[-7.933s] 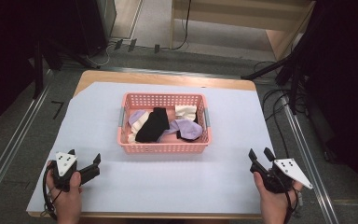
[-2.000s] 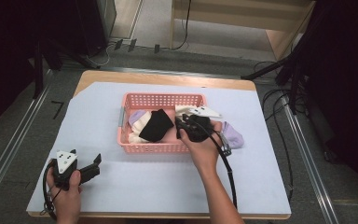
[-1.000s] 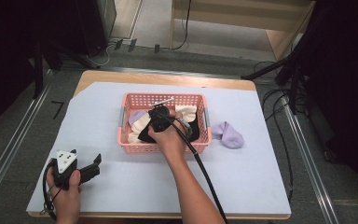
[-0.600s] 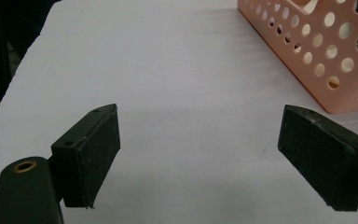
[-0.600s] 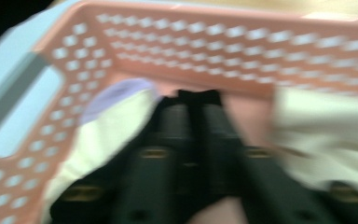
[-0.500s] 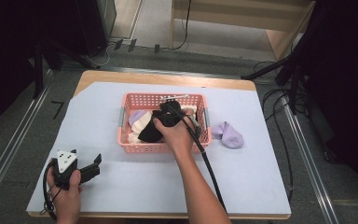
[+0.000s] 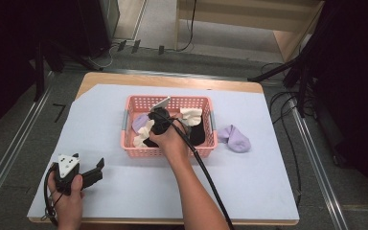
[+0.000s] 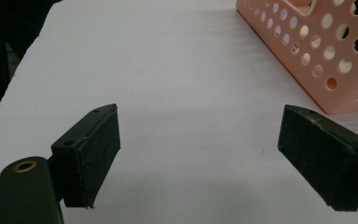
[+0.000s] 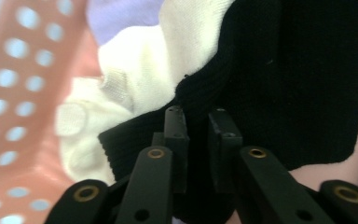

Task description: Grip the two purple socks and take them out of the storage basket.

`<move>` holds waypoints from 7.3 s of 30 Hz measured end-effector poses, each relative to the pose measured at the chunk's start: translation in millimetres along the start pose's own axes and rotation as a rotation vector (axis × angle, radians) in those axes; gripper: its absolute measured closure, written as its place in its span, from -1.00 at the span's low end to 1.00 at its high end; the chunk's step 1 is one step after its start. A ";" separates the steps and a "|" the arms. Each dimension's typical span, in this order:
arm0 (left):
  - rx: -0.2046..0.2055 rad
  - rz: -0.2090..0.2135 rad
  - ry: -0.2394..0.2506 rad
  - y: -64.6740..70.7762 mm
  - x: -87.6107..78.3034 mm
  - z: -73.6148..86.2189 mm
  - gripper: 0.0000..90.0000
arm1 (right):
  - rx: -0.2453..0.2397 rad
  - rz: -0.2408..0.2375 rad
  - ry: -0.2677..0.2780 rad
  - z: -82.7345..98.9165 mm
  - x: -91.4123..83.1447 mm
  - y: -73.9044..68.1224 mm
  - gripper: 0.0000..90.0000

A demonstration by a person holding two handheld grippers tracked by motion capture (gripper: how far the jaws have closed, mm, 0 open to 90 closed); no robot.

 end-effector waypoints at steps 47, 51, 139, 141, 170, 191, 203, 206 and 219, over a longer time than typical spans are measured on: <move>0.007 -0.003 -0.006 0.7 0.4 0.1 -0.69 | -0.011 0.092 0.284 10.5 -44.2 62.9 0.06; 0.008 -0.001 -0.006 0.8 0.4 0.1 -0.69 | -0.018 0.125 0.209 9.5 -31.2 64.0 0.34; 0.020 0.002 -0.008 2.0 0.8 0.0 -0.68 | -0.180 -0.049 1.036 -4.1 -214.2 50.5 0.94; 0.021 0.002 -0.007 2.2 0.9 0.0 -0.68 | -0.163 -0.035 1.053 -1.4 -219.4 58.0 0.94; 0.037 -0.016 -0.001 2.9 -0.2 0.1 -0.68 | 0.128 0.165 0.969 74.3 -180.3 214.7 0.93; 0.037 -0.066 0.028 2.0 -3.0 -0.7 -0.72 | 0.155 0.166 0.968 167.7 -159.4 252.1 -0.01; 0.070 -0.039 0.045 6.0 -4.1 -0.9 -0.82 | 0.223 0.180 0.926 240.1 -153.2 281.5 -0.32; 0.077 -0.040 0.042 6.0 -5.0 -0.8 -0.85 | 0.237 0.196 0.926 249.5 -152.8 286.5 -0.37; 0.065 -0.044 0.043 5.2 -4.5 -1.0 -1.00 | 0.239 0.286 0.975 259.2 -149.9 296.5 -0.55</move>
Point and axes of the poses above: each handheld gripper's, and its own axes: x roughly forward along the jaws, z roughly out of its underside, y roughly to its right, the point moved 7 cm from there along x, roughly forward along the jaws, and after that the axes turned 3 degrees about x, right-handed, at the moved point
